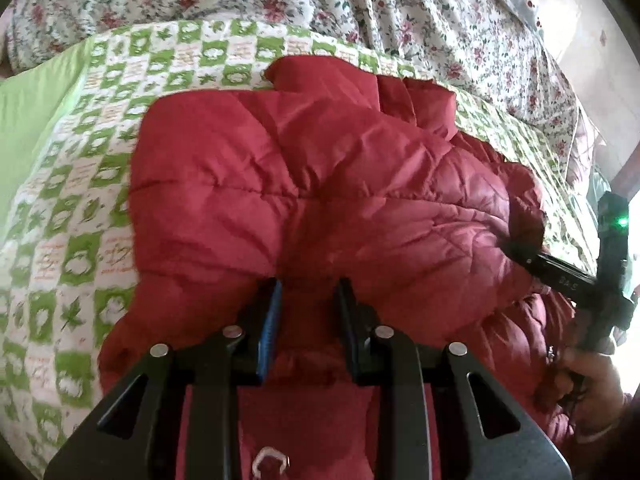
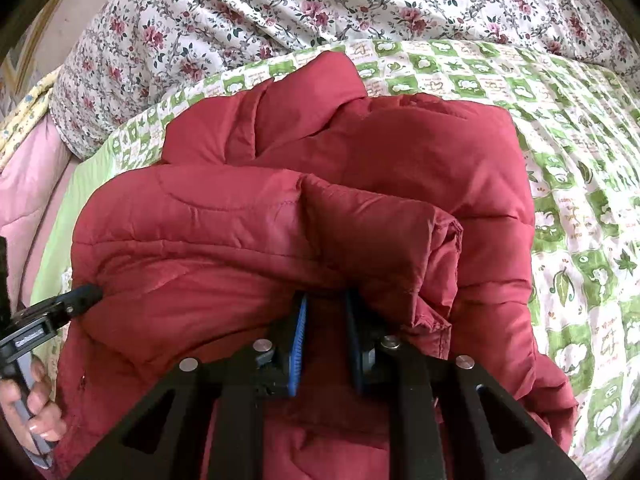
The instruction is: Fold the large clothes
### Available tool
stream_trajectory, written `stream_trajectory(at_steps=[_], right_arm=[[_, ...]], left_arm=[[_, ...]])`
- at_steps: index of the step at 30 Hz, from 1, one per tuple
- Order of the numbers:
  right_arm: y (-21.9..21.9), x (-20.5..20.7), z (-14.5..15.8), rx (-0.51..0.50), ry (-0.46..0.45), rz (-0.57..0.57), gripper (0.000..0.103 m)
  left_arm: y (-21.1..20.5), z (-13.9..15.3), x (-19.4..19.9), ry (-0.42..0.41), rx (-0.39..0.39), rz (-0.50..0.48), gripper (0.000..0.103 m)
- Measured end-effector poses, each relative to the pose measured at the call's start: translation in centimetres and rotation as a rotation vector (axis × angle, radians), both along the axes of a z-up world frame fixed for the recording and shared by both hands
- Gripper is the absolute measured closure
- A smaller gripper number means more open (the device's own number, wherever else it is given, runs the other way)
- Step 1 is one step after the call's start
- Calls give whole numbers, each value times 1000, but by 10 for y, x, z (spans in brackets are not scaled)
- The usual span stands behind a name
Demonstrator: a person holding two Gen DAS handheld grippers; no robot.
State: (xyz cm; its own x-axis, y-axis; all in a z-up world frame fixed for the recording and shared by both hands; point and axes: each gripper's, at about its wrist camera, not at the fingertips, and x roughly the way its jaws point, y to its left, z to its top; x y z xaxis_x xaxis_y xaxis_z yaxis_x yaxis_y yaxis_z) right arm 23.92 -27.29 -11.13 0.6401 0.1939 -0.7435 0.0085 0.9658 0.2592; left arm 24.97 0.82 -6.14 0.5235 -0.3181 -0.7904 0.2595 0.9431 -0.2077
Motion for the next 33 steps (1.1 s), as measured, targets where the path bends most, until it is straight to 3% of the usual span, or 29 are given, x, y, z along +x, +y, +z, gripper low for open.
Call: stream_trajectory(at_steps=[5,12,17,23,27,33], right_arm=[[-4,-11,14,51,-29,-13,81],[-3,-43,31,55,-46,-3,75],[-5,-76,44,86,-54,11,56],[-3,-125,53,100,-72,37,43],[-9,-155,54,107,-71,27,40],[-22,-191,52,112,-63,-2,33]], left_arm=[[14,16,-28,-21,-14,19,78],[37,14,-65,18,-32,68,78],[55,9,-86,34,-53,109,78],[73,4,-110,58,-53,132,78],[84,2,-123,63,-64,147,66],[93,3,-138,63,-70,154,63]])
